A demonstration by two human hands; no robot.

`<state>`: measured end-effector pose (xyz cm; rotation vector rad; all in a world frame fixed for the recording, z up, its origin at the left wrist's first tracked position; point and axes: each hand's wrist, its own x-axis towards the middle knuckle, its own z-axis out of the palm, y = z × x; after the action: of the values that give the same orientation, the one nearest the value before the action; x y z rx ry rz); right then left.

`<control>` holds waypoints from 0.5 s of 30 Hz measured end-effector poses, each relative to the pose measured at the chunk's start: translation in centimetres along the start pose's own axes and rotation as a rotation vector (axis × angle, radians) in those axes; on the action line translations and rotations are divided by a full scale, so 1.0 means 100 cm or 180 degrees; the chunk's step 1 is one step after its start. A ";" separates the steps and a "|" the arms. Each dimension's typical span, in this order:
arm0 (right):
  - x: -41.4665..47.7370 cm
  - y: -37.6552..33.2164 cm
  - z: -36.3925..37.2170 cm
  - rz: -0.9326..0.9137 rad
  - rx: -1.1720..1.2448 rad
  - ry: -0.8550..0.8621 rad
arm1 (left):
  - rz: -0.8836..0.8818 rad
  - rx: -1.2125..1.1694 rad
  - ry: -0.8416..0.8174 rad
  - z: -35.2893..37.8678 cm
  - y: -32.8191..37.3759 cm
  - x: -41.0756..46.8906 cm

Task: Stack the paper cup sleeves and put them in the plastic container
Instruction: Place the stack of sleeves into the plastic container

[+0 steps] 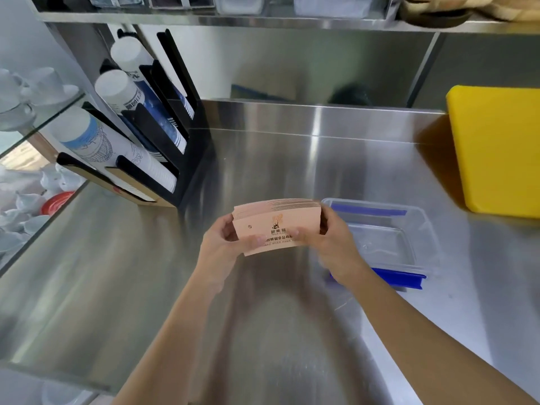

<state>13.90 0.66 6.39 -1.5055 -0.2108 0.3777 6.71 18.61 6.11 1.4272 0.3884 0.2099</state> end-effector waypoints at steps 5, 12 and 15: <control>-0.005 -0.031 -0.035 -0.0201 -0.0053 0.0316 | 0.0123 0.0272 -0.0134 0.043 0.023 0.012; -0.013 -0.046 -0.094 0.0021 -0.0133 0.0809 | 0.0068 0.0231 -0.0234 0.115 0.025 0.023; -0.013 -0.044 -0.115 0.0193 -0.0259 0.0856 | -0.0117 0.0319 -0.0320 0.137 0.019 0.024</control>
<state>17.36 -10.64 10.14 -1.6280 0.0329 0.2133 14.33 7.16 8.95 1.5213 0.3461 0.0894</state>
